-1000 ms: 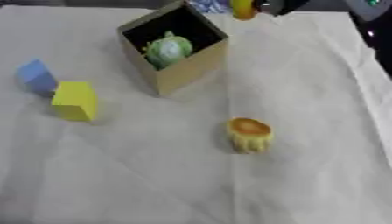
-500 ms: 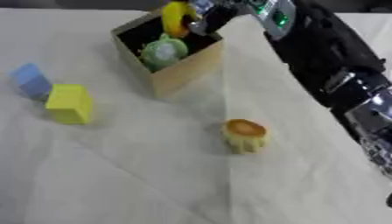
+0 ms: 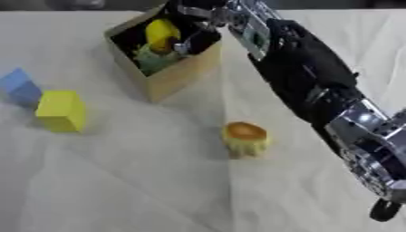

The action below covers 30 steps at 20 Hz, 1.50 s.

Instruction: Pick up objects on the table and place them in the box.

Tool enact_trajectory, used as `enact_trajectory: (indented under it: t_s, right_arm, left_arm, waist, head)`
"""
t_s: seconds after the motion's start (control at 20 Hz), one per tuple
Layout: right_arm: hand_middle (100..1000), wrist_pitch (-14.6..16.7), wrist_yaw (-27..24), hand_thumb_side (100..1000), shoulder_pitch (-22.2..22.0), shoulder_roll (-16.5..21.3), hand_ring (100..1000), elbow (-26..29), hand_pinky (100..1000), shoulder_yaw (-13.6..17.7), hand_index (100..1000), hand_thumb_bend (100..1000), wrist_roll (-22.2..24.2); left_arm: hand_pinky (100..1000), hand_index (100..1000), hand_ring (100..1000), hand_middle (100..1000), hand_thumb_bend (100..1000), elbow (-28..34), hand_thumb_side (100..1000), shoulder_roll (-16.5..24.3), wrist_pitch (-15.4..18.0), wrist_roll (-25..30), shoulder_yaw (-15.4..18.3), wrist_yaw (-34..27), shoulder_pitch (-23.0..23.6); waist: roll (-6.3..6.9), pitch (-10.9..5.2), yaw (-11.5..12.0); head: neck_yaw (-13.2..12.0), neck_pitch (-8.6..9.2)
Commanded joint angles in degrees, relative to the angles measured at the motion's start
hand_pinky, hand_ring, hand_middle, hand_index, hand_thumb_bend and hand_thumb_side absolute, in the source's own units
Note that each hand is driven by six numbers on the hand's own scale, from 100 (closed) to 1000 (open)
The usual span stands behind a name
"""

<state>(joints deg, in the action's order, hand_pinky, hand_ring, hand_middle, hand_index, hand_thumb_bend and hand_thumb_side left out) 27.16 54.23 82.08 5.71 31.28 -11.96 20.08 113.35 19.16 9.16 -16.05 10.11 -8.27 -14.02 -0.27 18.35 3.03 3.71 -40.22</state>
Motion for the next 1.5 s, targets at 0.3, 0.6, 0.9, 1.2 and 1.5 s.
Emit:
enact_trajectory:
  t_s: [0.3,0.6,0.9,1.2,1.5]
  right_arm:
    - [874,-0.31,1.22,288,1.41,1.21,909,3.44,918,1.25,938,102,-2.52]
    - [916,-0.83,-0.75,100,1.51,1.51,977,4.78,961,0.86,986,391,0.51]
    - [867,-1.75,-1.67,100,1.2,1.24,938,5.17,938,1.02,955,228,1.43]
    - [756,-1.89,-10.68,222,-0.33,8.62,855,15.73,902,-2.98,873,100,1.26]
    - [742,-2.71,-23.45,216,-6.0,22.87,844,33.03,896,-9.62,852,129,6.08]
  left_arm:
    - [863,826,721,726,331,0.72,687,0.96,0.04,0.3,0.09,-0.32,-0.41]
    - [863,828,722,726,333,0.77,685,0.87,0.0,0.42,0.0,-0.35,-0.43]
    - [863,826,723,723,334,0.78,685,0.86,-0.03,0.46,0.0,-0.31,-0.41]
    - [863,826,723,722,333,0.81,685,1.21,-0.01,0.16,0.34,-0.06,-0.14]
    - [862,826,724,721,335,0.97,682,1.57,-0.06,-0.33,0.79,0.4,0.28]
  waist:
    - [0.12,-1.46,0.09]
    - [-0.1,-1.87,0.1]
    - [-0.08,-2.02,0.26]
    - [-0.4,-2.13,-0.39]
    - [-0.84,-2.35,-1.86]
  head:
    - [-0.33,0.16]
    - [-0.41,0.14]
    - [-0.35,0.08]
    - [-1.5,-0.28]
    - [-3.4,-0.35]
